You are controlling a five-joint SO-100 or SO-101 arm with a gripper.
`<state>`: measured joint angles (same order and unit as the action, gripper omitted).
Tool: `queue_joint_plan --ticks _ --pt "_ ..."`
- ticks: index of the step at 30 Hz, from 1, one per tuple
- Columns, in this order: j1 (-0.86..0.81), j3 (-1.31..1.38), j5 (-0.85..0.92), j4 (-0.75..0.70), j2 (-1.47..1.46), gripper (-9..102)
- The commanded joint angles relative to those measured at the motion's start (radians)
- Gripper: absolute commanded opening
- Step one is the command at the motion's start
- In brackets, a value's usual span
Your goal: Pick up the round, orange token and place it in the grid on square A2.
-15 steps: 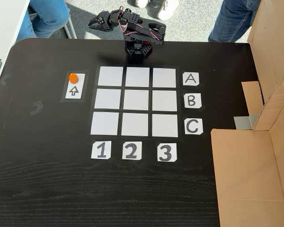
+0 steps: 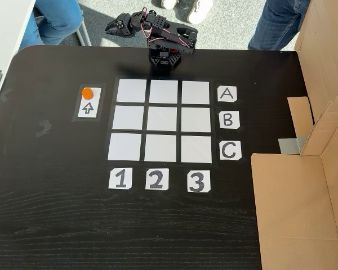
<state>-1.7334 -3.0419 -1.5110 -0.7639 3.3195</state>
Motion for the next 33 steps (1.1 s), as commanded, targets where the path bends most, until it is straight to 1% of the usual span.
queue_joint_plan --ticks 1,16,24,27,30,33 --pt "-0.02 0.003 -0.008 0.014 0.009 -1" --pt "-0.003 0.02 -0.006 0.014 -0.023 1" --pt "0.018 0.259 -0.005 0.002 -0.357 9" --pt "0.029 0.357 -0.006 -0.006 -0.491 9" --pt "0.046 0.48 -0.008 -0.064 -0.603 9" --pt "0.066 0.638 -0.006 -0.166 -0.712 10"
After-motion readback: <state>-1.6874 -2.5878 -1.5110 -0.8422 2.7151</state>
